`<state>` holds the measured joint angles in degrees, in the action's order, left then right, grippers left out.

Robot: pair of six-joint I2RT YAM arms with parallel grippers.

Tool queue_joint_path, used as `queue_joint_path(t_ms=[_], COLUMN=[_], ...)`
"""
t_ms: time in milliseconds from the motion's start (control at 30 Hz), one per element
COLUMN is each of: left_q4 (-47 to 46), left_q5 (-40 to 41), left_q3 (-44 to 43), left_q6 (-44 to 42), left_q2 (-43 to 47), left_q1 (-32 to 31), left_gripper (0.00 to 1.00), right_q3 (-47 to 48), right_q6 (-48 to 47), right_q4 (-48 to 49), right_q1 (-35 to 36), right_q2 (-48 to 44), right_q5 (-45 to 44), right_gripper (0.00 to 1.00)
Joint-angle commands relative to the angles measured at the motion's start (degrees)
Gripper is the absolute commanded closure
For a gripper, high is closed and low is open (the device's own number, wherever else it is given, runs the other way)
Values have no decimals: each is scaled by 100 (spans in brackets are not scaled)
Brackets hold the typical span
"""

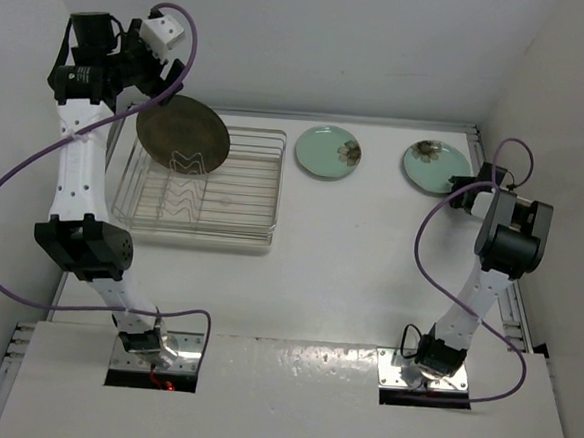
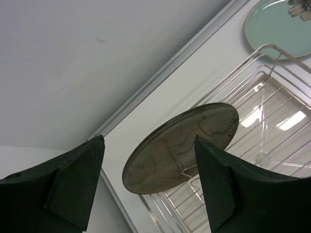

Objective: Load the plates into the dish rack

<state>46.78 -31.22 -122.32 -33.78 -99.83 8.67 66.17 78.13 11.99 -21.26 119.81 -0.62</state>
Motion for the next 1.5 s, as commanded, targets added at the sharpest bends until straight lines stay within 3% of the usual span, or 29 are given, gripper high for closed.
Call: queue_joint_path(t_ms=[0,33,67,167,367,500,800,1000,1300,1467], left_q4=[6,6,6,59,112,112,375,638,1034,1034], left_q5=[108,108,108,108,160,160,160,-24,-1218,-1632], left_q3=[-310,-362,-362,-467,-468,-468,-196,102,428,236], left_q6=[47,-5,-6,-128,-190,-252,-805,-1332,-2492,-2915], left_q2=[298,245,245,245,139,78,-89,-317,-897,-1345], left_q1=[-259,-321,-322,-427,-541,-708,-1480,-2174,-3239,-3802], left_gripper=[21,21,21,21,21,21,21,21,19,12], right_q3=[-139,-166,-210,-333,-622,-1158,-2477,-2636,-3022,-2821], right_q6=[650,695,686,599,-883,-2210,-3119,-4331,-5254,-5807], right_q4=[21,162,207,322,629,647,384,-520,-1004,-1181], right_q1=[16,16,8,16,25,113,227,806,1668,2659], right_q2=[551,596,640,544,-123,-1090,-2620,-3929,-5502,-5969], right_q5=[273,404,431,440,826,967,1968,1882,2005,1926], right_gripper=[61,67,81,100,100,100,100,100,100,100])
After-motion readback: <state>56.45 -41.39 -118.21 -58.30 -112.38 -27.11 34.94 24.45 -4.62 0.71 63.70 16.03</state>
